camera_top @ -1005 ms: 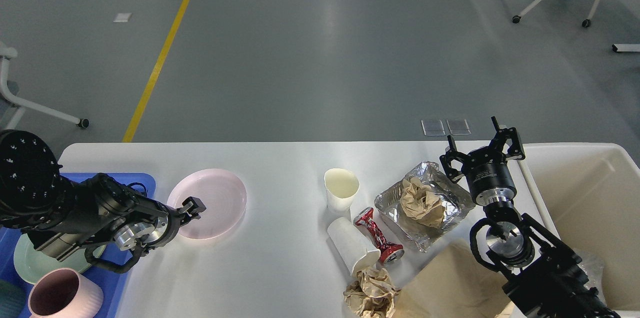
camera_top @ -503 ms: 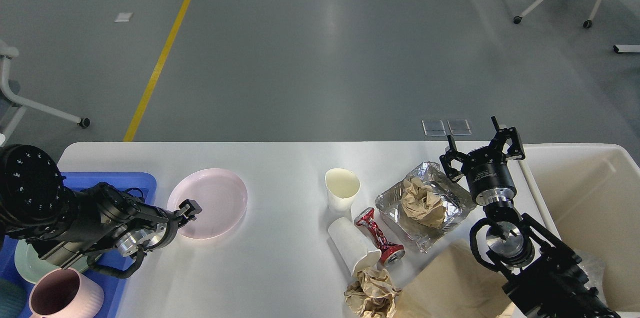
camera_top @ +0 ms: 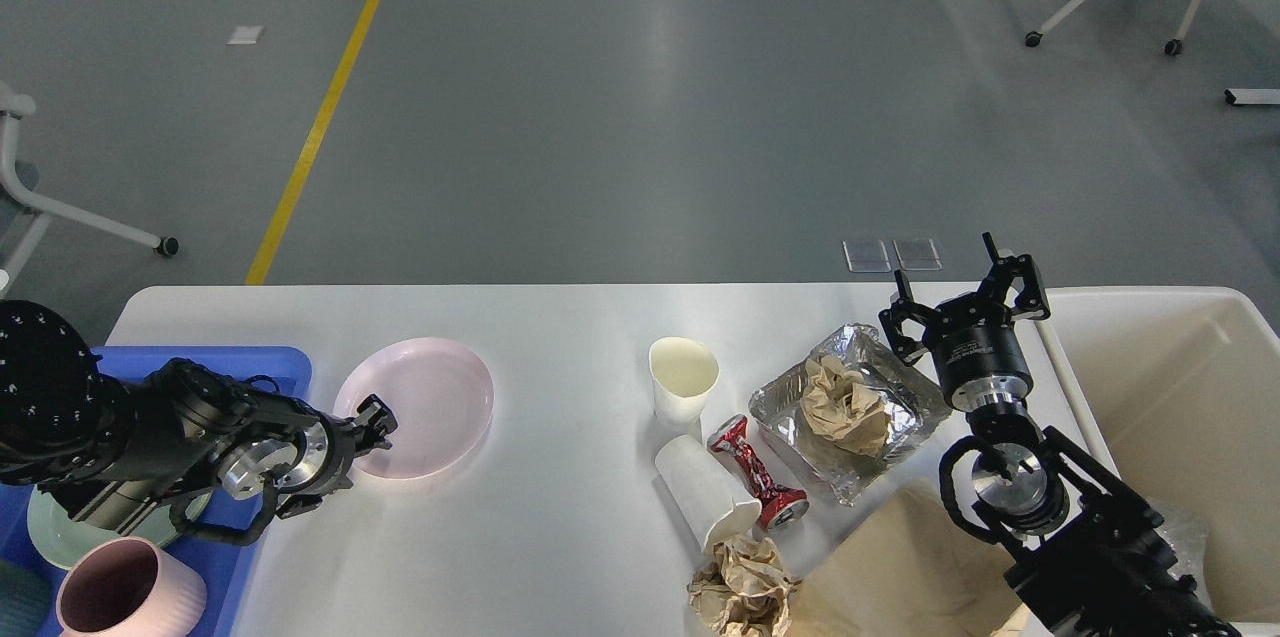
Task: Tidy desktop
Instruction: 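Lower the left gripper to the pink plate rim and grasp it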
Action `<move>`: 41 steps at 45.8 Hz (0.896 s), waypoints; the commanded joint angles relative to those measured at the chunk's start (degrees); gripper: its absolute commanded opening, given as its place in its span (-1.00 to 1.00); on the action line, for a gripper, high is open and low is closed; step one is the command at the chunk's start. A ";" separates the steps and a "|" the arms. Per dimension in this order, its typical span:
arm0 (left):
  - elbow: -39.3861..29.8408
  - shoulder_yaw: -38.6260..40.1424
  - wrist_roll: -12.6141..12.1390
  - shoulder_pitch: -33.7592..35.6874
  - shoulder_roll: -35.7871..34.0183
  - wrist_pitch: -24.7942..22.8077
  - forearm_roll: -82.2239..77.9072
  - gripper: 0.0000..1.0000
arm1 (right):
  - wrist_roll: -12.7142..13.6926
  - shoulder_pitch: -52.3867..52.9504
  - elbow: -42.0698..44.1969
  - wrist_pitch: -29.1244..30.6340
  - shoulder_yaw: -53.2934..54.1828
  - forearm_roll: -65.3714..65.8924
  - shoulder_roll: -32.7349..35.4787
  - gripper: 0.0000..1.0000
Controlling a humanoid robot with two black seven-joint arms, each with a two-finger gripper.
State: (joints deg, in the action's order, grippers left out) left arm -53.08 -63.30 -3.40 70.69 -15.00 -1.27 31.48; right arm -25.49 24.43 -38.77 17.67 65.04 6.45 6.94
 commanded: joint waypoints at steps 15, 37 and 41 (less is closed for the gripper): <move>-0.26 0.02 -0.11 -0.11 -0.91 -0.05 7.98 -0.11 | 0.00 0.00 0.10 0.00 0.00 -0.03 0.00 1.00; -0.09 0.19 -0.11 -0.55 -0.73 -0.66 8.07 -0.40 | 0.00 0.00 0.10 0.00 0.00 -0.03 0.00 1.00; -0.09 0.19 -0.11 -0.55 -0.73 -0.66 7.98 -0.44 | 0.00 0.00 0.10 0.00 0.00 -0.03 0.00 1.00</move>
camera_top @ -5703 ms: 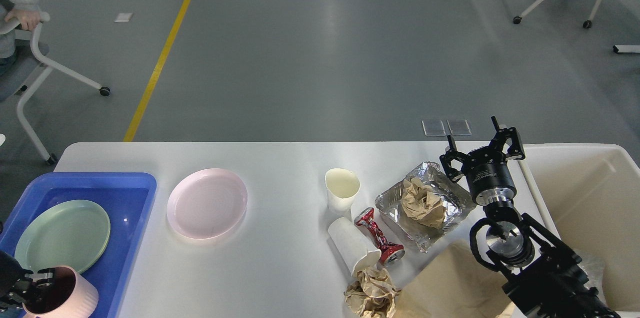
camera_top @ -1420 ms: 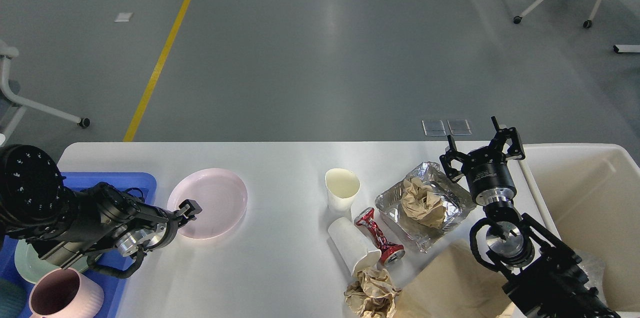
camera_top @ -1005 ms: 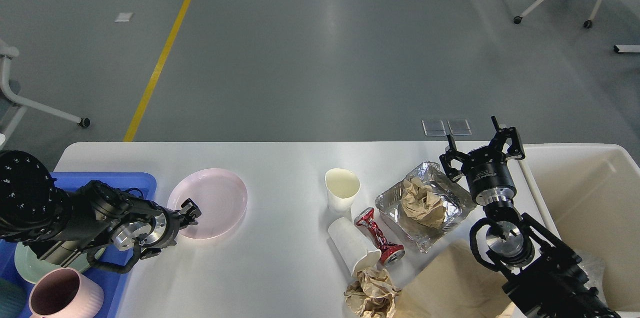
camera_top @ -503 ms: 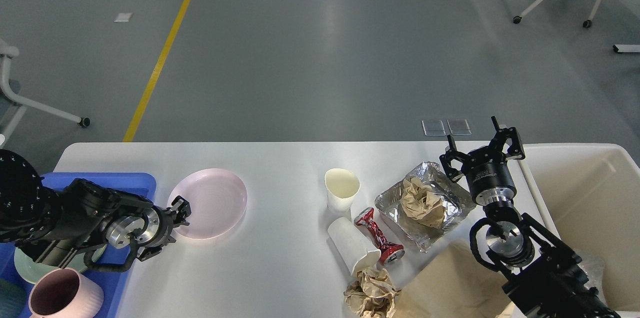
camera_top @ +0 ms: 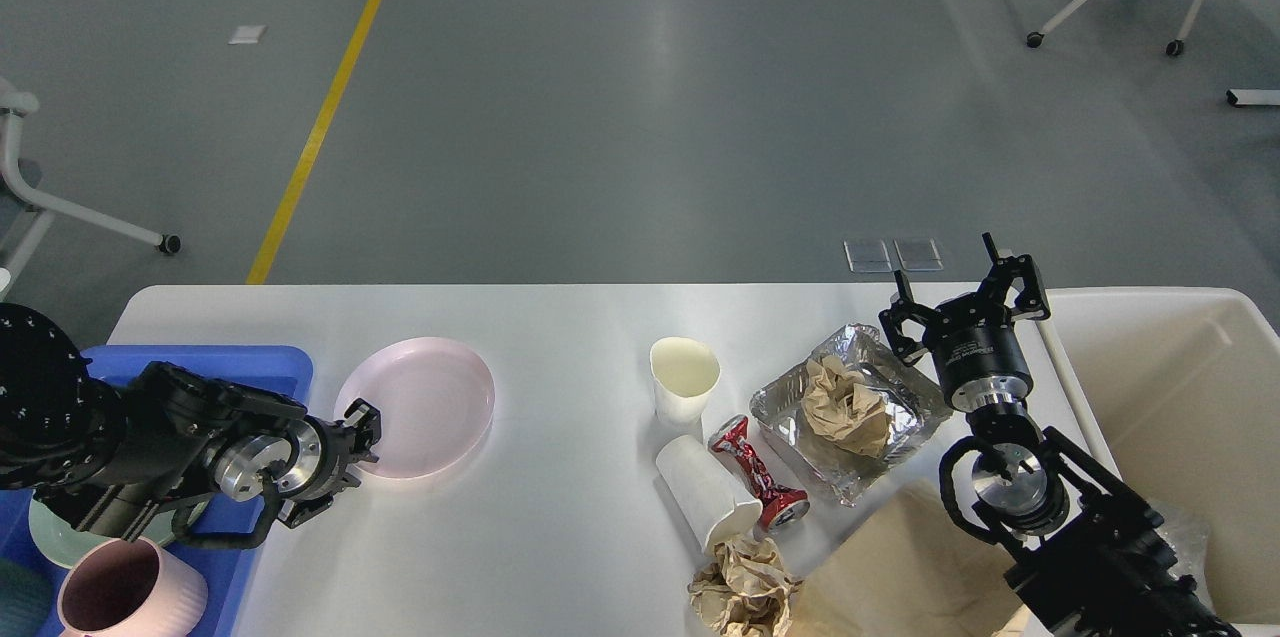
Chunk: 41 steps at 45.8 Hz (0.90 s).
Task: Tidy desktop
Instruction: 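Lower the left gripper to the pink plate rim and grasp it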
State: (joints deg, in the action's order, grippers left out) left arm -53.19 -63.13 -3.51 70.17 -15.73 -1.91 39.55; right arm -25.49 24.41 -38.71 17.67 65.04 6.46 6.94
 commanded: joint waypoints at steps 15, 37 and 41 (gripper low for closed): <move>-0.08 0.02 -0.10 -0.03 0.00 -2.30 0.00 -0.72 | 0.00 0.02 0.04 0.00 0.00 0.04 0.00 1.00; -0.25 -0.15 -0.10 0.58 -0.70 -6.70 0.36 -1.00 | 0.00 -0.07 0.04 0.00 0.00 -0.04 0.00 1.00; -0.43 -0.33 -0.97 0.94 -0.70 -6.79 0.18 -1.00 | 0.00 0.02 0.04 0.00 0.00 0.04 0.00 1.00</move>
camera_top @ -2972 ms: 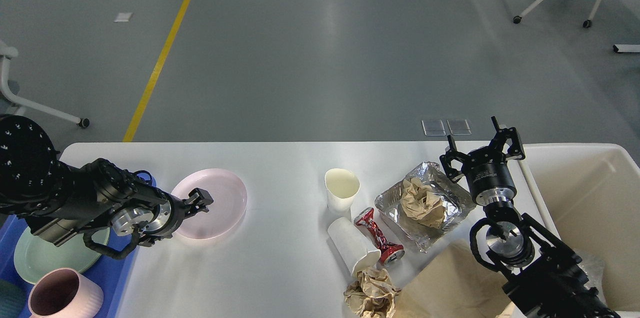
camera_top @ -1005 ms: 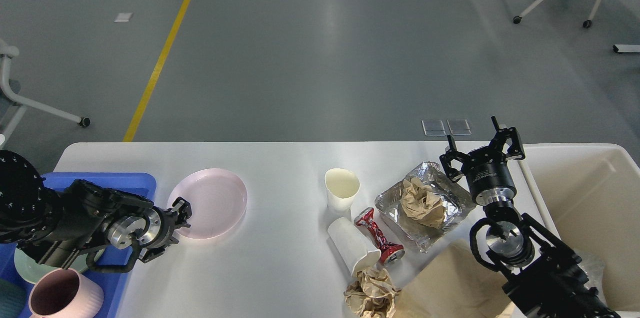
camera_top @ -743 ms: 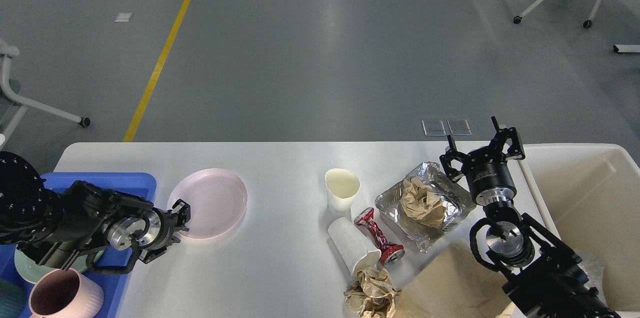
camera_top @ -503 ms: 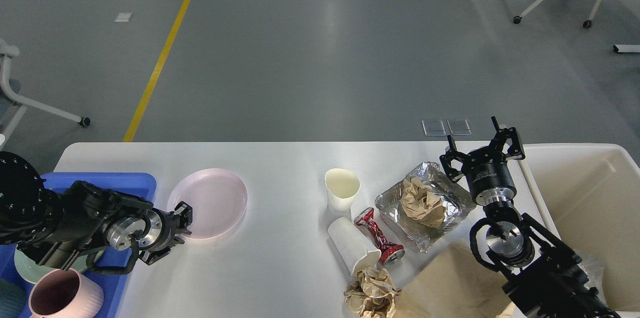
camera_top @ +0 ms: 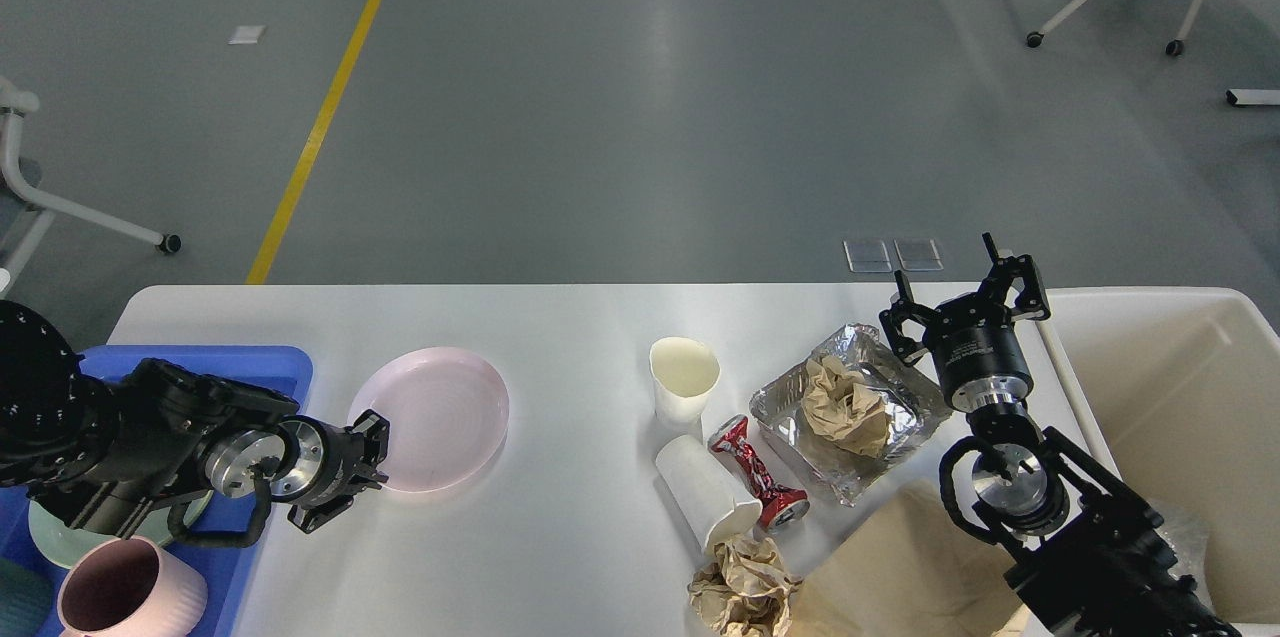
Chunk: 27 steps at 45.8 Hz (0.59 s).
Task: Tidy desktop
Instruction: 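Lower the left gripper to the pink plate rim and grasp it, then lift the pink plate and lay it on the green plate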
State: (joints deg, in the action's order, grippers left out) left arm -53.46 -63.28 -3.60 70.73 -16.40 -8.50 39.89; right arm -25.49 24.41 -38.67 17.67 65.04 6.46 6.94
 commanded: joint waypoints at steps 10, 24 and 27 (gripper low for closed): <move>-2.96 -0.70 -5.28 4.50 -1.52 -4.15 -0.34 -1.00 | 0.00 0.02 0.00 0.00 0.00 0.04 0.00 1.00; -12.54 -5.88 -4.93 15.39 -4.16 -5.65 -0.78 -1.00 | 0.00 0.02 0.09 0.00 0.00 0.04 0.00 1.00; -15.79 -7.64 -4.66 19.53 -4.86 -6.79 -0.78 -1.00 | 0.00 0.02 0.18 0.00 0.00 0.04 0.00 1.00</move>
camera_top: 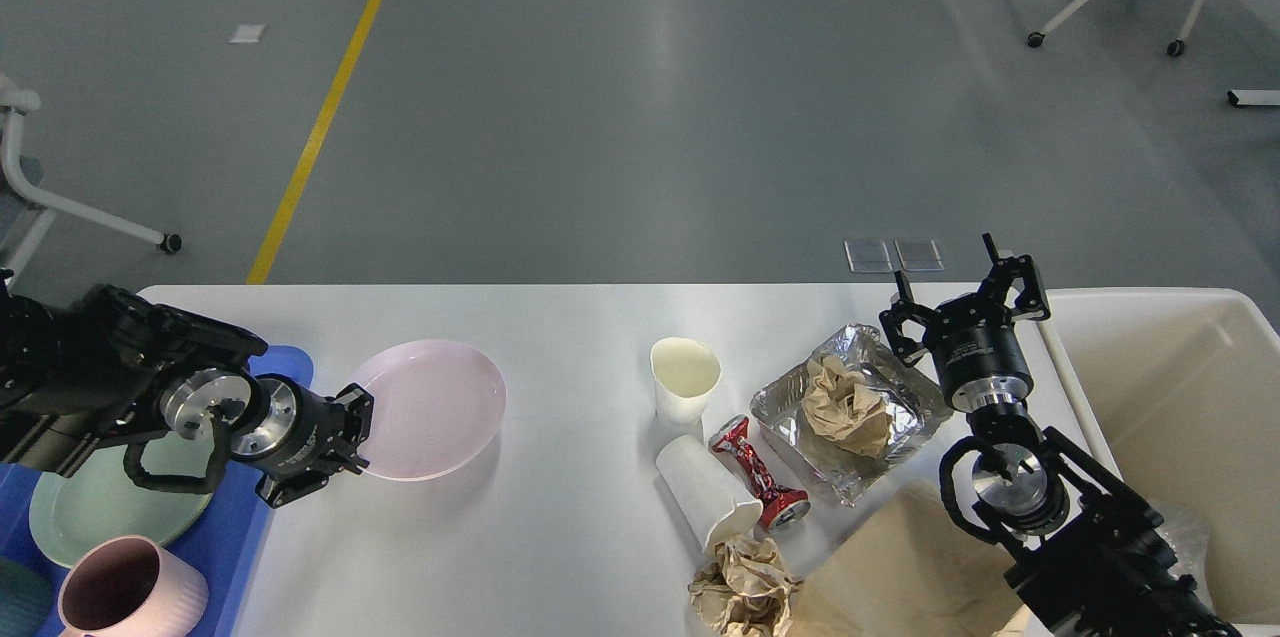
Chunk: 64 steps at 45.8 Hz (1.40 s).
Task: Tidy desktop
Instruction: 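Lift the pink plate and lay it on the green plate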
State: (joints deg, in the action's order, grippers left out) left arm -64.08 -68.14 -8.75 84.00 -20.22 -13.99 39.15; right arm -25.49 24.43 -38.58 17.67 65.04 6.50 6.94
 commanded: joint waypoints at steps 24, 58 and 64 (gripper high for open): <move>-26.44 -22.03 4.00 46.68 -3.43 -17.82 -5.57 -1.00 | 0.00 0.00 0.18 0.00 0.00 0.00 0.00 1.00; -23.56 -35.93 6.90 55.14 -12.64 -28.73 -17.08 -1.00 | 0.00 0.00 -0.09 0.00 0.00 -0.09 0.00 1.00; -16.71 -35.40 6.99 48.29 -20.38 -28.99 -21.48 -1.00 | 0.00 0.00 -0.09 0.00 0.00 -0.09 0.00 1.00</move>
State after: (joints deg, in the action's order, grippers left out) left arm -86.49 -104.00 -1.75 137.93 -34.10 -42.70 21.30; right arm -25.49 24.43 -38.72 17.67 65.04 6.43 6.94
